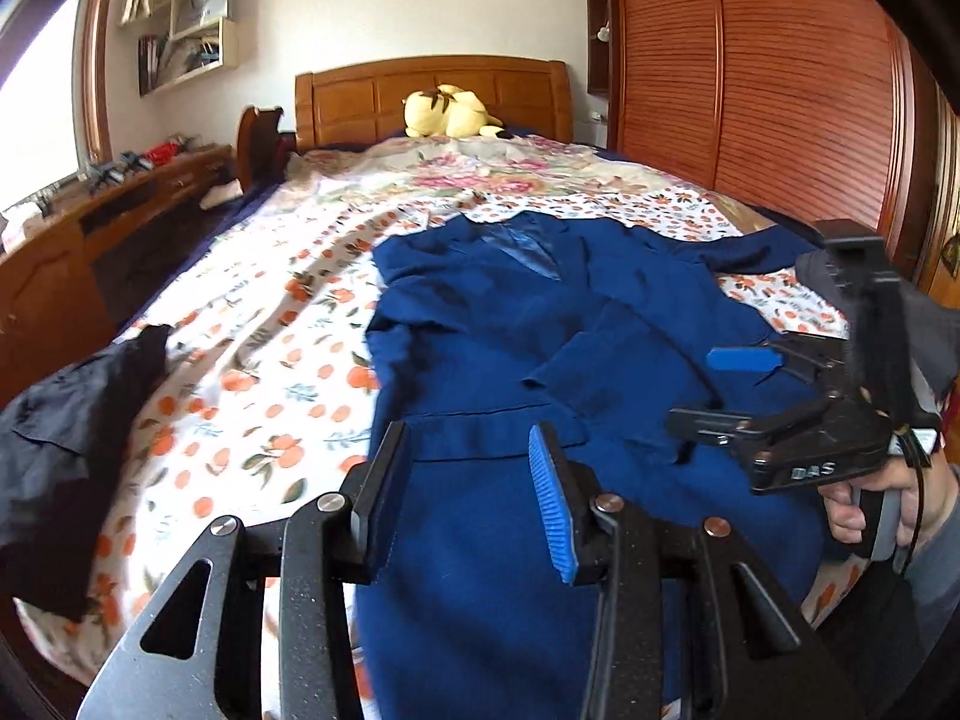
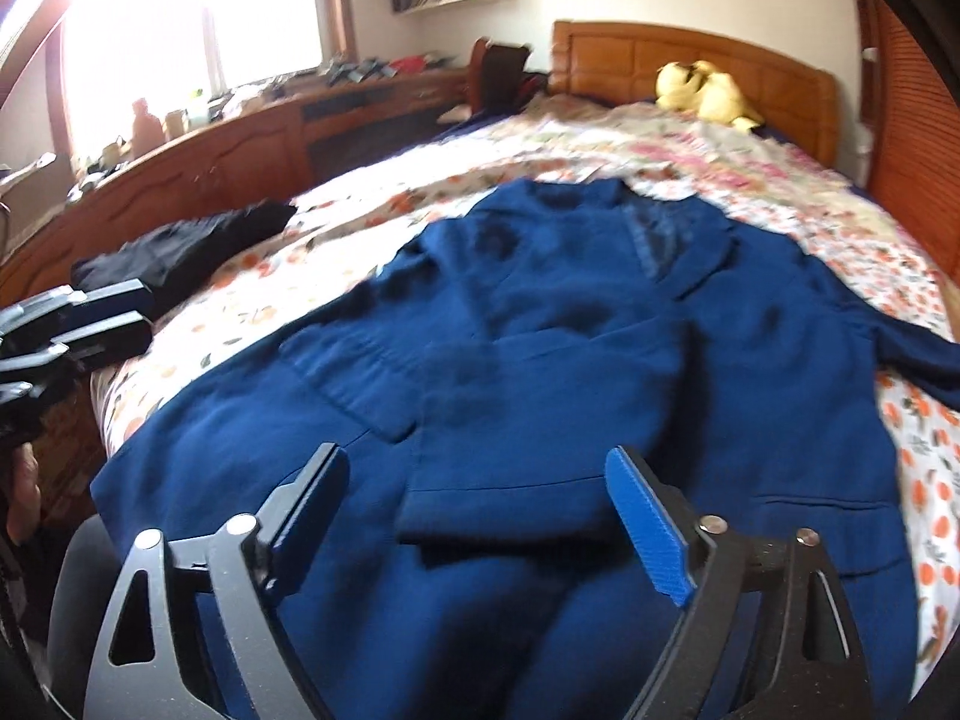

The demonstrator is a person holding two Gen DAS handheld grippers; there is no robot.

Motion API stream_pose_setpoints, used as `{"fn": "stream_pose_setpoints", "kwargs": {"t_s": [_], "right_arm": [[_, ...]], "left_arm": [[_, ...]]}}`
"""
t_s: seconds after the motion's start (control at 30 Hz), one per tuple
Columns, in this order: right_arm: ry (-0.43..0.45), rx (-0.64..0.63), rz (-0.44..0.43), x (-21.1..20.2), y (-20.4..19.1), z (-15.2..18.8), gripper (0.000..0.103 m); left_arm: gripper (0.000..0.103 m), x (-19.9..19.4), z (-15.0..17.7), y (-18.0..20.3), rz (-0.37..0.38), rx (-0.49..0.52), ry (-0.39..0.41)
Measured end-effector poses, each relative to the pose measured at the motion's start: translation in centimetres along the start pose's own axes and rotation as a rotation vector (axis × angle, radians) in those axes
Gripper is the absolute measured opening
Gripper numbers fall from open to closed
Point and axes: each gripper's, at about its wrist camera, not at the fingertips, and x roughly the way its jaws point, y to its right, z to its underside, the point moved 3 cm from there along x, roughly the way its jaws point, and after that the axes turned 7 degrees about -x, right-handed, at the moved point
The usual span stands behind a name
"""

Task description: Fold large clothes

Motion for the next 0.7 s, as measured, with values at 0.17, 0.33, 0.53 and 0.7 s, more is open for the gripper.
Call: {"fn": "stream_pose_setpoints", "kwargs": {"t_s": [0.17, 0.33, 0.53, 0.7], "right_arm": [[-0.104, -0.024, -0.01, 3.6, 0.0, 0.1, 0.071], [-0.114, -0.045, 0.045, 3.7, 0.4, -0.2, 0.04], [-0.016, 0.026, 0.052, 2.0, 1.9, -0.7, 0.011], [0.101, 0.155, 0.038, -2.3, 5.1, -0.7, 0.01]], "left_arm": [[0.041, -1.2, 0.9, -0.9, -0.001, -0.016, 0.004], [0.041, -1.4, 1.5, -1.3, 0.002, -0.029, 0.002], [0.041, -0.6, 1.6, -0.5, 0.021, -0.027, -0.003], [0.041, 0.9, 0.9, 0.9, 0.053, -0.029, 0.001]]}}
